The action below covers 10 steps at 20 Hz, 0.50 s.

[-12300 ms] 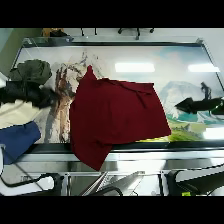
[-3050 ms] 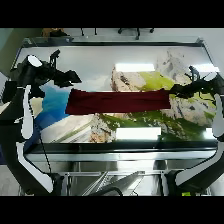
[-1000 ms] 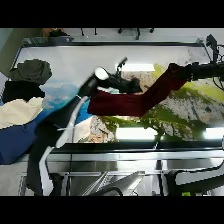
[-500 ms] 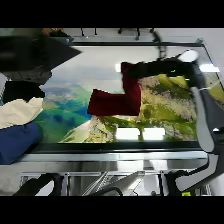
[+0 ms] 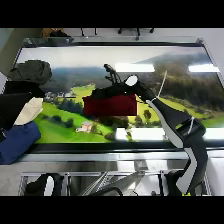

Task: Fold the shirts.

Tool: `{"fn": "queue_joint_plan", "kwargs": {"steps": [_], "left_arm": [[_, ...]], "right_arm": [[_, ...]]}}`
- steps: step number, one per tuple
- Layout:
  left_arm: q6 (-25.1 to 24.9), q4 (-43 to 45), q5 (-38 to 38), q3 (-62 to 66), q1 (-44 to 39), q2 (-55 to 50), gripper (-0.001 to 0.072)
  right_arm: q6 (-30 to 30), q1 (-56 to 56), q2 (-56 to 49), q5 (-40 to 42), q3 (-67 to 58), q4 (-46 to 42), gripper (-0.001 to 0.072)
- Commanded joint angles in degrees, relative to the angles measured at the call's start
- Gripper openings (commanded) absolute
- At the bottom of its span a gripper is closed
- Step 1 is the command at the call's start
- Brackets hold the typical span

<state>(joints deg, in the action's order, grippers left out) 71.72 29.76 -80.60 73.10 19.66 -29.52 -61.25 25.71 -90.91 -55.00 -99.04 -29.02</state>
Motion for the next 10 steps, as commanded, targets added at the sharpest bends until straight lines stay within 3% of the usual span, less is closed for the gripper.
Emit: {"fn": "queue_joint_plan", "kwargs": {"steps": [1,3,4,6,10], "left_arm": [[0.2,0.2,-0.9,-0.2,-2.8,-1.6,0.0012],[0.2,0.2,-1.0,2.7,-6.4,-4.9,0.0012],[0.2,0.2,-1.0,4.2,-8.3,-6.5,0.0012],[0.2,0.3,-1.4,6.8,-12.7,-9.7,0.0012],[0.3,0.7,-1.7,8.1,-20.7,-14.9,0.0012]], "right_arm": [[-2.3,-8.3,5.2,-5.7,-0.1,-2.8,0.0575],[-9.6,-16.2,8.2,-12.6,0.0,-12.6,0.0596],[-13.2,-19.7,8.6,-16.1,0.1,-18.6,0.0697],[-16.7,-24.4,8.4,-19.8,1.8,-26.3,0.0705],[-15.9,-26.2,5.0,-19.0,8.2,-25.6,0.0705]]}}
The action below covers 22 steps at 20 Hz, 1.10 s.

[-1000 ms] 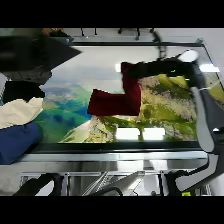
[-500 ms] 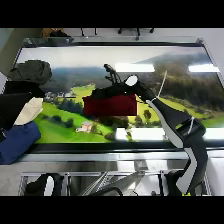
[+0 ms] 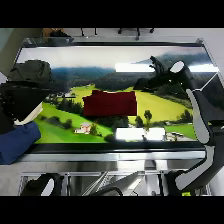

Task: Fold the shirts.

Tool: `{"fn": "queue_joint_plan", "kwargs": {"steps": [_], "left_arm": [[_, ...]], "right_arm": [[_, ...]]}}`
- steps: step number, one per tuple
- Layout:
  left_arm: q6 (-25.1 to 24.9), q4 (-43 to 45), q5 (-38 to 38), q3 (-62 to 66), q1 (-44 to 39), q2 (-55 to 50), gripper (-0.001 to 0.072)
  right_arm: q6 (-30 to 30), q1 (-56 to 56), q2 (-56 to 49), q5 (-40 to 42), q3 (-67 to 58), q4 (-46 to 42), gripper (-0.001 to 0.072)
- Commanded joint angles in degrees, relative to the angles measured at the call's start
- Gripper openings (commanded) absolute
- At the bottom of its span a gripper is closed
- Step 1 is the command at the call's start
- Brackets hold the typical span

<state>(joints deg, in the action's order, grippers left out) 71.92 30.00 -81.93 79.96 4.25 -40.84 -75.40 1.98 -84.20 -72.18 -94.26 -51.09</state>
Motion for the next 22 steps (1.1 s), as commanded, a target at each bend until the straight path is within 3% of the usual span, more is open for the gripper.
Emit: {"fn": "queue_joint_plan", "kwargs": {"steps": [1,6,11,12,13,15,18,22], "left_arm": [[0.1,0.4,-0.7,1.2,-6.7,-4.6,0.0012],[0.1,0.5,-0.7,1.2,-10.0,-6.7,0.0012],[0.1,0.5,-0.6,1.2,-6.1,-4.8,0.0013],[0.1,0.5,-0.6,1.2,-4.7,-4.1,0.0013],[0.1,0.5,-0.7,1.2,-3.1,-3.2,0.0012],[0.2,0.4,-0.6,1.1,0.2,-1.4,0.0012],[0.2,0.4,-0.6,-1.0,5.6,1.9,0.0012],[0.1,0.2,-0.6,-5.8,12.2,5.6,0.0012]], "right_arm": [[-1.3,-2.1,-3.1,-1.6,4.1,-1.9,0.0705],[0.7,0.2,-10.3,1.3,4.3,5.7,0.0704],[5.6,3.3,-11.8,1.9,4.2,13.2,0.0672],[6.8,3.2,-11.5,1.8,4.1,15.3,0.0417],[9.1,2.9,-10.9,1.6,4.1,18.0,0.0066],[10.8,1.5,-8.6,1.7,3.6,21.7,0.0020],[10.7,-3.7,-4.0,1.7,1.2,22.9,0.0019],[3.0,-18.8,1.9,1.1,1.0,19.1,0.0018]]}}
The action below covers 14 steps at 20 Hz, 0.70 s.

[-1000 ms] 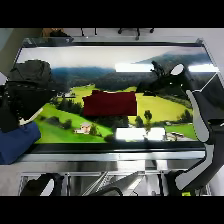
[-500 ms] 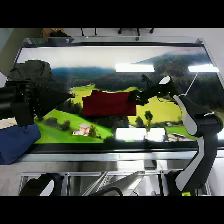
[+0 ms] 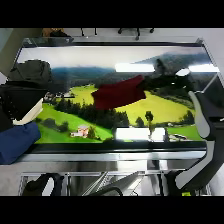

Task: Fold the shirts.

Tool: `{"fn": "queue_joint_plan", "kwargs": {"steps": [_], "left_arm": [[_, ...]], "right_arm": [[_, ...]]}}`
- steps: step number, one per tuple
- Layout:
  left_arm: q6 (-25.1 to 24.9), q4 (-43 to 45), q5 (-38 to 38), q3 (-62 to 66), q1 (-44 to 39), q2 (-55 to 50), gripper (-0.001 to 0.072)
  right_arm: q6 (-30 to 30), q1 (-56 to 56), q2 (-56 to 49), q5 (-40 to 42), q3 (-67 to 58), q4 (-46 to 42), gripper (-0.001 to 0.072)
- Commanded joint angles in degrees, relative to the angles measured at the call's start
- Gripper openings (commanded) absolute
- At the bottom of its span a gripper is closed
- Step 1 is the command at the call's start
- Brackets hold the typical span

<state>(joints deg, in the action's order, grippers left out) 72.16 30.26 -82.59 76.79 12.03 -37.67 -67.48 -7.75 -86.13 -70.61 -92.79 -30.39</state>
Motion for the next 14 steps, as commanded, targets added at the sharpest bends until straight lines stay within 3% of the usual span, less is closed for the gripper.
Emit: {"fn": "queue_joint_plan", "kwargs": {"steps": [1,6,14], "left_arm": [[-0.1,0.0,0.1,-3.4,5.4,3.0,0.0012],[-0.1,-0.5,-0.5,-3.4,6.3,0.9,0.0013],[-0.1,-0.5,-2.8,3.8,6.2,-7.4,0.0012]], "right_arm": [[-6.8,-13.4,5.1,-1.4,-0.5,-3.6,0.0018],[-12.1,-34.3,10.5,-6.4,2.8,-15.9,0.0017],[-13.1,-52.7,28.0,3.2,36.3,-20.5,0.0019]]}}
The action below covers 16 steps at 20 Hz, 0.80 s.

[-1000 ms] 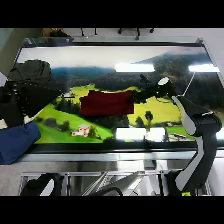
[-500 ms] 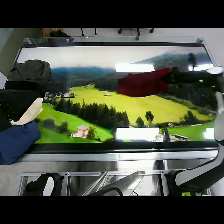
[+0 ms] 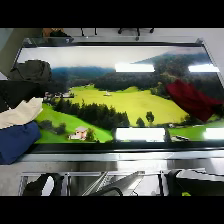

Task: Fold the shirts.

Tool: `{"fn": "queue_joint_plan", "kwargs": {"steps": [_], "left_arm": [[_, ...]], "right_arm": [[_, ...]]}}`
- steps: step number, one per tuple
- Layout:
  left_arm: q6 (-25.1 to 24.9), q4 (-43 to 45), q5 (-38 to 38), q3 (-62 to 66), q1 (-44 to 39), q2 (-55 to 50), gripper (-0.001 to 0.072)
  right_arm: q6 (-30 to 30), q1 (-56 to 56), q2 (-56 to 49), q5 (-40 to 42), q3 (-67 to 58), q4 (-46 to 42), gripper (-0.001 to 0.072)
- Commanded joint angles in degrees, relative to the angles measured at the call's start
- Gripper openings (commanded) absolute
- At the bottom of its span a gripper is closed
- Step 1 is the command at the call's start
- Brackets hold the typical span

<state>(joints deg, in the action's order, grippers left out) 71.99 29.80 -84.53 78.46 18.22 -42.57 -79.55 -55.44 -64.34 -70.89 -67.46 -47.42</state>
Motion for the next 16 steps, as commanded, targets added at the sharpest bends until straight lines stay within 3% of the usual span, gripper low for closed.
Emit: {"fn": "queue_joint_plan", "kwargs": {"steps": [1,5,6,7,8,13,16], "left_arm": [[0.0,0.0,-0.8,2.3,-0.7,-3.2,0.0012],[-0.4,0.1,-0.6,2.3,-6.8,-6.2,0.0012],[-0.5,0.1,-0.5,2.3,-8.5,-7.0,0.0012],[-0.6,0.1,-0.5,2.3,-10.2,-7.8,0.0012],[-0.6,0.1,-0.5,2.3,-11.8,-8.6,0.0012],[-1.0,0.2,-0.5,2.3,-14.5,-11.3,0.0013],[-1.5,0.3,-0.3,2.3,-13.2,-12.4,0.0013]], "right_arm": [[-1.1,-5.2,8.0,3.6,13.8,-5.8,0.0019],[-2.4,-5.2,13.4,5.3,21.5,-8.5,0.0028],[-2.4,-5.2,13.6,4.7,21.7,-8.5,0.0198],[-2.4,-5.2,13.7,4.2,21.7,-8.5,0.0424],[-2.4,-5.2,13.7,3.5,21.6,-9.0,0.0474],[-8.6,-5.2,14.1,0.4,18.7,-23.3,0.0473],[-10.3,-5.2,15.4,-0.8,12.2,-26.1,0.0472]]}}
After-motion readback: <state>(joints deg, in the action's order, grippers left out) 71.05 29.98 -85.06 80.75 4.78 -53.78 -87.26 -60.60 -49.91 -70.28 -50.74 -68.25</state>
